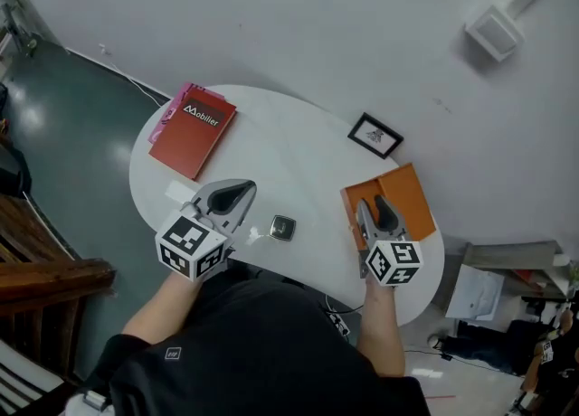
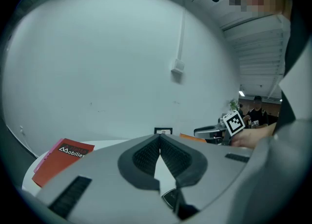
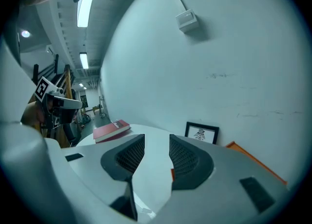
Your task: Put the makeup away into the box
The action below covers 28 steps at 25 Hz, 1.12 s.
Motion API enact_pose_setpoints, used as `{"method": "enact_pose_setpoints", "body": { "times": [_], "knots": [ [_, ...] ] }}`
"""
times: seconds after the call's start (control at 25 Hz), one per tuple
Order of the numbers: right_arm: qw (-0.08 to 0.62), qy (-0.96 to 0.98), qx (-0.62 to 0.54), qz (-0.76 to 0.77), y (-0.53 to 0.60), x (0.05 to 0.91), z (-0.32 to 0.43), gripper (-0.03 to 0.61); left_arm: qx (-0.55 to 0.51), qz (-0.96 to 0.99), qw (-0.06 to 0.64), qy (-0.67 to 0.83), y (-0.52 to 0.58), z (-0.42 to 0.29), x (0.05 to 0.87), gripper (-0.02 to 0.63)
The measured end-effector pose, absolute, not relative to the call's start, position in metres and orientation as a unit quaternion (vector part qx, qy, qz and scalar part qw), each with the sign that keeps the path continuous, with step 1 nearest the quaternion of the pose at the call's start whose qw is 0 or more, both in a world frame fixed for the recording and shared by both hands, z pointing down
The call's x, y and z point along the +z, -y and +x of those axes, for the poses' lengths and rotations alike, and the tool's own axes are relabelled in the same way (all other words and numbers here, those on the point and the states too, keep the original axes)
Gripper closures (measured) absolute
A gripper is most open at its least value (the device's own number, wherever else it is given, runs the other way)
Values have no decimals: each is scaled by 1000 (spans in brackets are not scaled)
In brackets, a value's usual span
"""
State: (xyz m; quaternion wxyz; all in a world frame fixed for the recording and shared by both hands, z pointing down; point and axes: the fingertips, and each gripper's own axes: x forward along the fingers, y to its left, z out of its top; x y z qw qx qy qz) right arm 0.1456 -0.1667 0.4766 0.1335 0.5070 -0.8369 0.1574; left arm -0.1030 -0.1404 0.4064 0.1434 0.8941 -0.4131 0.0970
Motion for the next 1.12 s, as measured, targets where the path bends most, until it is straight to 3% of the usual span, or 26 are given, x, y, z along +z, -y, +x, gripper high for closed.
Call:
{"method": "enact_pose_setpoints", "body": {
  "times": [0.16,0.48,1.12],
  "knots": [
    [127,846,143,498,156,467,89,430,93,907,139,386,137,-127,409,601],
    [121,851,137,492,124,461,22,534,91,928,134,337,136,-152,407,601],
    [143,853,189,465,86,528,0,512,142,940,152,272,132,-107,443,601]
  ]
}}
